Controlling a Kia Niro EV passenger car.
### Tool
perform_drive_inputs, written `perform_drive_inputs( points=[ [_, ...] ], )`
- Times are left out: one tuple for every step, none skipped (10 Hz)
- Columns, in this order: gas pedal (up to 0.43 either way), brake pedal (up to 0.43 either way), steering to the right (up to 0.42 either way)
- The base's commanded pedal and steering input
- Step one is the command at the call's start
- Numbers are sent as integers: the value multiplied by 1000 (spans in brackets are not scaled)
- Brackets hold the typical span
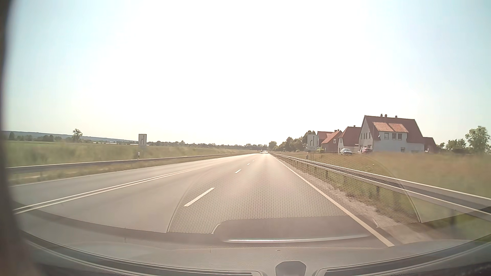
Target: Follow the waypoints while adhering to traffic rules and regulations
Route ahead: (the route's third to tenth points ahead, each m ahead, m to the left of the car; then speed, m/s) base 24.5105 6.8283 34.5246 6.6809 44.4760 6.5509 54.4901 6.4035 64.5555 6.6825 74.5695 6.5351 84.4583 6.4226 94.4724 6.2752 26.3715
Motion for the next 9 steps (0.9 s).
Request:
perform_drive_inputs(
  points=[
    [461, 6, 3],
    [461, 6, 3],
    [461, 6, 3],
    [461, 6, 3],
    [461, 6, 4],
    [461, 6, 4],
    [461, 6, 4],
    [461, 6, 4],
    [461, 6, 4]
  ],
)
